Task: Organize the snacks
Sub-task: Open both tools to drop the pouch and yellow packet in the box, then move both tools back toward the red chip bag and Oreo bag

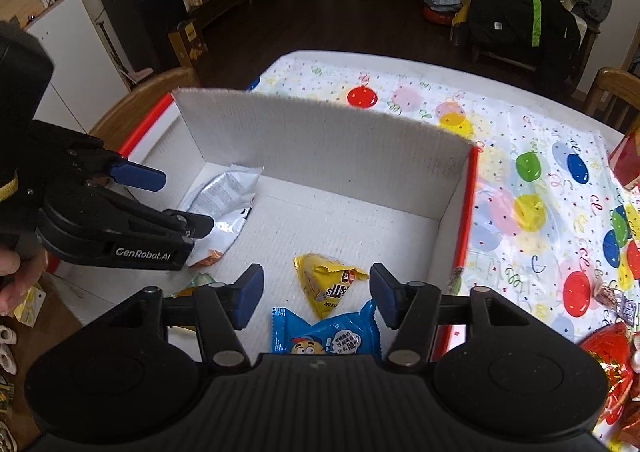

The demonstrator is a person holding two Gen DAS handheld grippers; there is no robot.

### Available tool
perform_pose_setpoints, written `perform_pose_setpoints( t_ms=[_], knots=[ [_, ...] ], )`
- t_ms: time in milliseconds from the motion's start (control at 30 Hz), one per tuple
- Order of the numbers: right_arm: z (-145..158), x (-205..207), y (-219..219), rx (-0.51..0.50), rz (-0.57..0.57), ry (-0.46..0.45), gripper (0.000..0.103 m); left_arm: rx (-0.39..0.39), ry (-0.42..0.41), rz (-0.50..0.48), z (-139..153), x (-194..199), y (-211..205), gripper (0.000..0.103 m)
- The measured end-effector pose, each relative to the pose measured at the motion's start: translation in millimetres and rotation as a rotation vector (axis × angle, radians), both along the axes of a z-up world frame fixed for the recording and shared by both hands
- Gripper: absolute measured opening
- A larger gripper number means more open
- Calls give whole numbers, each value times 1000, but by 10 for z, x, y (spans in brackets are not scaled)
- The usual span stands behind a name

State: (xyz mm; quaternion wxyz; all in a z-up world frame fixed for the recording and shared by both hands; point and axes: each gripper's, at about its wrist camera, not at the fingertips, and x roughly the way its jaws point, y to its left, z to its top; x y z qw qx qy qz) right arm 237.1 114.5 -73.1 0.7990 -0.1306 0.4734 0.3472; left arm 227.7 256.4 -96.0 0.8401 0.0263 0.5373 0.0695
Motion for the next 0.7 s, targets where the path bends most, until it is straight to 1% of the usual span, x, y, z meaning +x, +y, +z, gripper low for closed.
perform_pose_setpoints(
  t_ms=[33,200,300,400,467,500,533,600,700],
  knots=[
    [36,-12,-28,6,-2,-6,63,-3,-7,-3,30,-15,-12,60],
    [191,-83,-162,34,-10,-26,64,-29,-51,5,192,-119,-65,63],
    [282,-131,-259,55,-22,-35,70,-42,-85,-1,304,-195,-121,71],
    [376,-177,-365,78,-34,-38,71,-61,-117,-10,407,-269,-185,72],
    [441,-213,-449,94,-41,-43,71,-74,-138,-10,479,-318,-235,76],
    [473,-229,-490,99,-47,-45,72,-81,-149,-13,514,-339,-255,78],
    [504,-244,-535,104,-54,-47,75,-83,-160,-17,548,-361,-285,79],
    [566,-273,-634,118,-70,-54,77,-84,-180,-27,621,-407,-351,80],
    [657,-302,-776,132,-94,-65,78,-99,-208,-39,723,-464,-447,83]
  ],
)
